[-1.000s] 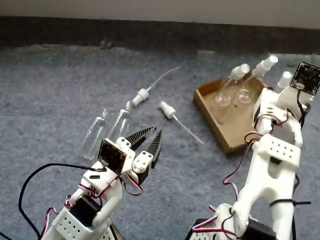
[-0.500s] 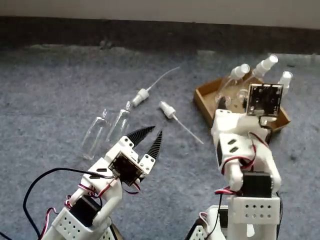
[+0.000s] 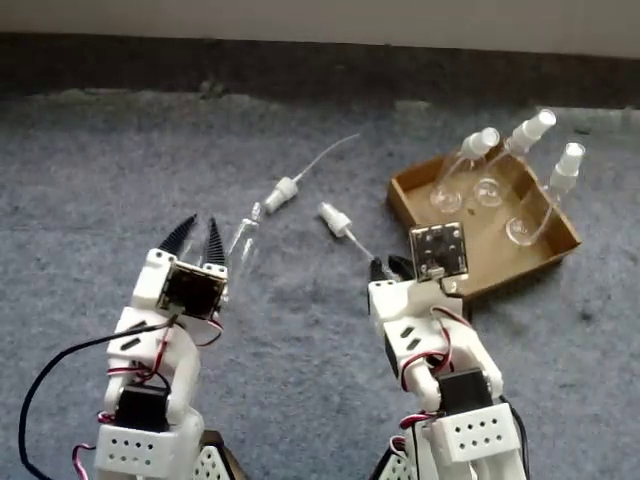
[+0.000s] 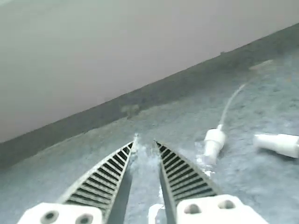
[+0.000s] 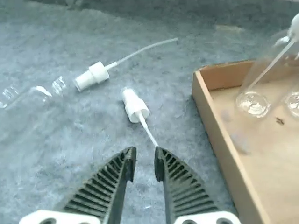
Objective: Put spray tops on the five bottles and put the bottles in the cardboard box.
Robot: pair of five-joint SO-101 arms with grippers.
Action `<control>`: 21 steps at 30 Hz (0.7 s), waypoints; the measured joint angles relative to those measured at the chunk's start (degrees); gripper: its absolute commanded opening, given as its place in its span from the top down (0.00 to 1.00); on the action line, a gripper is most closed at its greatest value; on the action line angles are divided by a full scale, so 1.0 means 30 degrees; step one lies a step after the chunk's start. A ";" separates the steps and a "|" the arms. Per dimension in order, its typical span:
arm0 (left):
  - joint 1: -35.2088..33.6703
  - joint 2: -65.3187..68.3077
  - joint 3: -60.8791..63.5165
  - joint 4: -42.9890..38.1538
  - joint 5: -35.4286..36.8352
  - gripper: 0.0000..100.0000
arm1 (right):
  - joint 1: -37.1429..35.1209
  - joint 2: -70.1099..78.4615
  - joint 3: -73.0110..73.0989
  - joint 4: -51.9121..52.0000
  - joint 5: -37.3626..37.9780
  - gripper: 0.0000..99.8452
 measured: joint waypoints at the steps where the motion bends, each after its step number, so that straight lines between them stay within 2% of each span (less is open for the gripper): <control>1: -0.0733 0.0000 0.0000 0.0000 0.0000 1.00 | -0.0029 -0.0117 0.0557 -0.0147 0.0000 0.96; 5: -0.2315 0.0000 0.0000 0.0000 0.0000 1.00 | -0.0029 -0.0469 0.1963 -0.0264 0.0000 0.95; 11: -0.2813 0.0000 0.0000 0.0000 -0.0029 1.00 | -0.0293 -0.0586 0.1436 0.0176 0.0117 0.95; 17: -0.5216 0.0000 0.0000 -0.0615 0.0000 1.00 | -0.3048 -0.0527 -0.3810 0.4659 0.1582 0.95; 21: -0.5392 0.0000 0.0000 -0.0850 0.1407 1.00 | -0.3751 0.1875 -0.7238 0.5919 0.1612 0.95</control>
